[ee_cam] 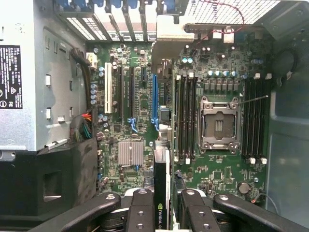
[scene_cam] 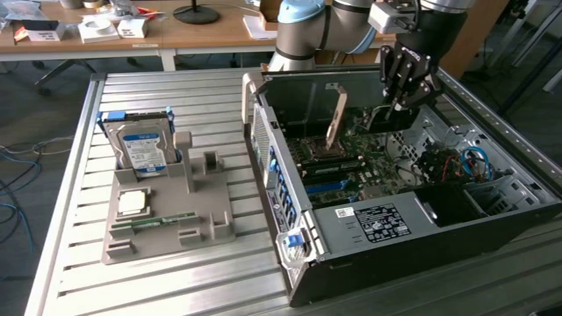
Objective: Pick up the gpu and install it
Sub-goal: 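Insert the gpu into the slot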
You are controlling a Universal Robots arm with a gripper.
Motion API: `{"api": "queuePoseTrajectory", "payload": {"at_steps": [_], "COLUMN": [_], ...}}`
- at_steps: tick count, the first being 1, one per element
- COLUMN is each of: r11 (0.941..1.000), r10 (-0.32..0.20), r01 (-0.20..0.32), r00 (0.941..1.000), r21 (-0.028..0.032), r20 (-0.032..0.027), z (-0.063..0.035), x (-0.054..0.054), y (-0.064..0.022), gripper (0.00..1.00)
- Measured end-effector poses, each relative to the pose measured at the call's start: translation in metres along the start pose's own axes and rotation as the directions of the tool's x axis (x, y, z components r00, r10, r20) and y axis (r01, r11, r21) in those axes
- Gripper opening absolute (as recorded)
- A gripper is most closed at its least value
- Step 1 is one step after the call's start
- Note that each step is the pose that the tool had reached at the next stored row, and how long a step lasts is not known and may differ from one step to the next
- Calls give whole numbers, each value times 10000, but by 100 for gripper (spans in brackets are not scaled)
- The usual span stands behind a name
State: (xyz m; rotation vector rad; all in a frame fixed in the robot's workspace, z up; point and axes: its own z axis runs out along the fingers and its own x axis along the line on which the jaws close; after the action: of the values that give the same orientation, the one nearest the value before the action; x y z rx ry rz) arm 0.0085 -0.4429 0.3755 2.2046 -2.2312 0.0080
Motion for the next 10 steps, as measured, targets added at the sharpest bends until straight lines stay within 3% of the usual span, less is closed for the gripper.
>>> {"api": "queuePoseTrajectory", "payload": {"at_steps": [10], "r11": [10000], "r10": [0], "r01": [0], "r00": [10000], "r21": [0], "r20": [-2], "z": [71], "x": [-1], "y": [8], "gripper": [26]}}
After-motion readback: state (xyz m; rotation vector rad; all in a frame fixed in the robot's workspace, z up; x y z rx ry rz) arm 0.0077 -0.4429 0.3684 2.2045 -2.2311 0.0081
